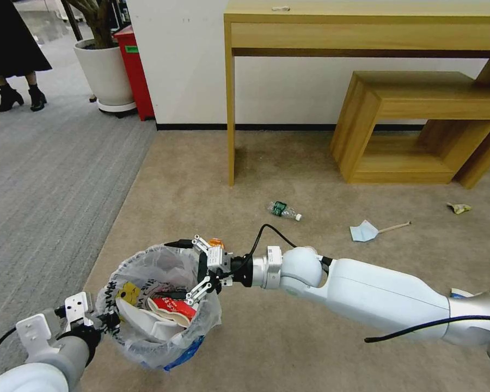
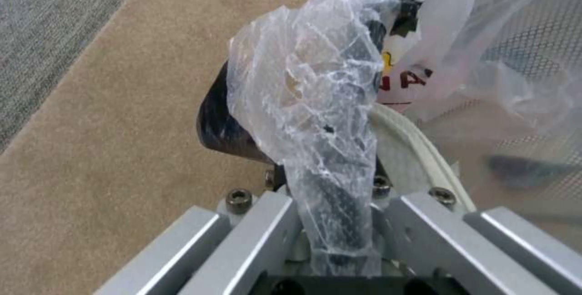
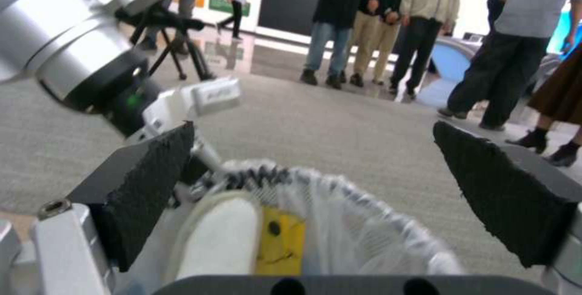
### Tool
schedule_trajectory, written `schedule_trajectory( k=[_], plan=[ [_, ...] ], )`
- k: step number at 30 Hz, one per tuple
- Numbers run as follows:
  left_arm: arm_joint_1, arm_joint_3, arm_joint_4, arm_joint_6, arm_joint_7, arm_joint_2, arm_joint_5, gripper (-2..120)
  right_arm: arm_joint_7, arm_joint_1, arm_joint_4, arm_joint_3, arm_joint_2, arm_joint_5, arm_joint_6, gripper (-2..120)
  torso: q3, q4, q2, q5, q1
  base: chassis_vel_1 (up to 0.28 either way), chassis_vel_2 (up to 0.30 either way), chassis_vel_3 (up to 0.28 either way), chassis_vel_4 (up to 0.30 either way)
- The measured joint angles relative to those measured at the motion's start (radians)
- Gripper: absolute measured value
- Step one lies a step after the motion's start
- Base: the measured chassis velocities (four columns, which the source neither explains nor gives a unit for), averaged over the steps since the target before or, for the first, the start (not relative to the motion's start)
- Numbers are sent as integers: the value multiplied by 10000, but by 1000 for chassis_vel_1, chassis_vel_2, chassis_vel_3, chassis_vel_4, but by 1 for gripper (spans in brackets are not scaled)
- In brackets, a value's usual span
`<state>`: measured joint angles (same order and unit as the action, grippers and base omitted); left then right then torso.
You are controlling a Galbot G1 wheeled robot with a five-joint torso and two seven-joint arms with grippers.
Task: Pick up the trash bin and place the garbage on the floor into it.
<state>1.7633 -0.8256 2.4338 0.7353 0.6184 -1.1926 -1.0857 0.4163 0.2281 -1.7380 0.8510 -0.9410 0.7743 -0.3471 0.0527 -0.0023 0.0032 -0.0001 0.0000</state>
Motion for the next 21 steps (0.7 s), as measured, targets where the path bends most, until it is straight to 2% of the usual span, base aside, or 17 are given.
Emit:
schedule_trajectory(
  k=[3,10,12,14,16,21],
  plan=[
    [-1,-6,-42,1,-7,-4,40,1,-726,186,-179,-590,-84,163,110,100,0,0,0,0,0,0,0,0,0],
    [0,-26,-42,0,-12,1,42,1,-1354,393,-399,-1221,-30,458,364,100,0,1,0,0,0,0,0,0,0],
    [0,-49,-42,1,-18,9,41,1,-2053,661,-567,-1772,93,657,607,100,0,0,0,1,0,0,0,0,0],
    [-3,-58,-42,1,-18,10,42,1,-2197,732,-592,-1899,128,700,658,100,0,1,0,0,0,0,0,0,0],
    [-13,-96,-47,1,-21,25,42,1,-2877,1134,-647,-2530,307,752,865,100,0,0,0,0,0,0,0,0,0],
    [-20,-121,-75,1,-27,50,35,1,-3705,1760,-652,-3323,534,769,1074,100,0,0,1,1,0,0,0,0,0]
  ],
)
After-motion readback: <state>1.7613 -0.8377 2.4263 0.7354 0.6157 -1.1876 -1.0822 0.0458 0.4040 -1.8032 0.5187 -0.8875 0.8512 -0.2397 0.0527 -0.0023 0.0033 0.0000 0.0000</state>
